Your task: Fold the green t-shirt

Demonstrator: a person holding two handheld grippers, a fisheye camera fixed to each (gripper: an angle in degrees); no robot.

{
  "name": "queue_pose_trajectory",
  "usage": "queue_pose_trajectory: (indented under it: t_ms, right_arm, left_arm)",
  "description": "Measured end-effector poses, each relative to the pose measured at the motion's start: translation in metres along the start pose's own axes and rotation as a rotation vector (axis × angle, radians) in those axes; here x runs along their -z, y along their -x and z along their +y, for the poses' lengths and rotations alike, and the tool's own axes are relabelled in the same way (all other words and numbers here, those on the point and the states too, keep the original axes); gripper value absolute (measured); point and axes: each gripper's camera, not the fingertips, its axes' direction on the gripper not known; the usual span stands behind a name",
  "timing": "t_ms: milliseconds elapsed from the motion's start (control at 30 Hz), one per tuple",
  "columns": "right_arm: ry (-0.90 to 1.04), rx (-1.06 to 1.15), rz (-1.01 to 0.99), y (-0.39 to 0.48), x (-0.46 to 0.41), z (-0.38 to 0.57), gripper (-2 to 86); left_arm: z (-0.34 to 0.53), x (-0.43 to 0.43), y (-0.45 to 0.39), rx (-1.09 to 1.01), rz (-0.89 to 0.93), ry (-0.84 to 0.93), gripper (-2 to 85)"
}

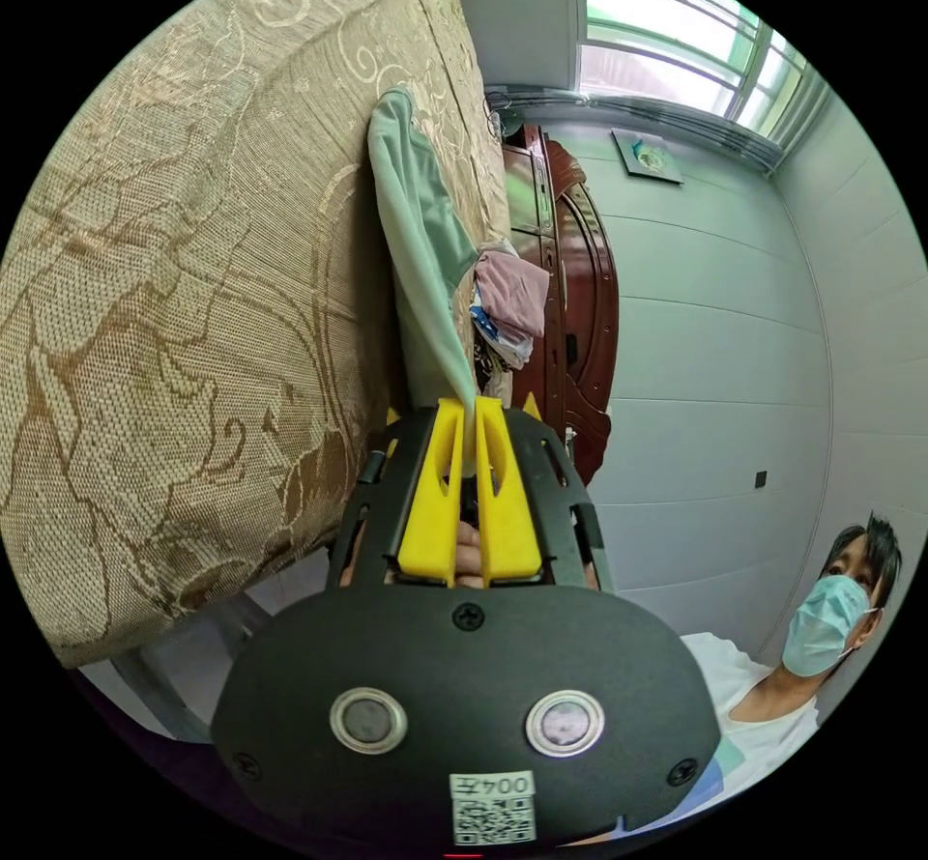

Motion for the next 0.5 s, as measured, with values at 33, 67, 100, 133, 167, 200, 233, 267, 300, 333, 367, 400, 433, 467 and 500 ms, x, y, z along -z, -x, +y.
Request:
queue_pose_trajectory:
  t_ms: [33,67,100,133,167,200,233,267,300,333,367,400,433,467,500]
  right_arm:
    - [-0.037,-0.025,0.014,-0.005,0.001,-0.006,10.2]
    - [-0.085,-0.067,0.046,-0.011,0.005,-0.010,6.2]
    - [-0.116,-0.084,0.061,-0.013,0.008,-0.011,4.5]
    - [-0.156,-0.095,0.088,-0.014,0.012,-0.013,2.3]
    - [-0.150,-0.078,0.127,-0.011,0.013,-0.016,1.1]
    - [-0.149,-0.066,0.154,-0.008,0.013,-0.016,0.9]
    - [-0.148,-0.050,0.201,-0.002,0.013,-0.015,0.3]
    - [-0.140,-0.038,0.218,0.002,0.015,-0.014,0.0]
    - [-0.136,-0.034,0.225,0.004,0.017,-0.014,-0.1]
    - [-0.130,-0.026,0.237,0.006,0.022,-0.014,-0.2]
    - [-0.122,-0.017,0.240,0.007,0.027,-0.016,-0.3]
    - [-0.113,-0.017,0.242,0.006,0.030,-0.017,-0.3]
    - [-0.092,-0.035,0.235,0.002,0.036,-0.020,-0.4]
    - [-0.081,-0.058,0.204,-0.003,0.043,-0.022,-0.4]
    - [-0.076,-0.072,0.188,-0.005,0.046,-0.023,-0.5]
  left_arm:
    - [0.000,0.000,0.001,-0.003,-0.001,0.003,2.8]
    - [0.000,-0.001,0.002,-0.008,-0.004,0.008,2.8]
    - [-0.001,-0.001,0.004,-0.011,-0.007,0.018,2.9]
    - [-0.001,-0.001,0.005,-0.013,-0.014,0.025,2.9]
    - [-0.003,-0.001,0.008,-0.020,-0.032,0.040,3.1]
    - [-0.004,-0.001,0.011,-0.027,-0.032,0.046,3.3]
    - [-0.005,0.000,0.013,-0.029,-0.024,0.050,3.4]
    - [-0.008,0.000,0.016,-0.038,-0.003,0.061,3.7]
    - [-0.011,0.001,0.020,-0.041,0.007,0.067,4.2]
    - [-0.012,0.002,0.022,-0.037,0.008,0.067,4.5]
    - [-0.016,0.004,0.026,-0.034,0.021,0.064,5.3]
    - [-0.020,0.006,0.030,-0.031,0.038,0.065,6.3]
    - [-0.022,0.008,0.032,-0.027,0.043,0.061,7.0]
    - [-0.025,0.011,0.037,-0.013,0.042,0.047,8.4]
    - [-0.030,0.014,0.040,-0.004,0.034,0.031,9.5]
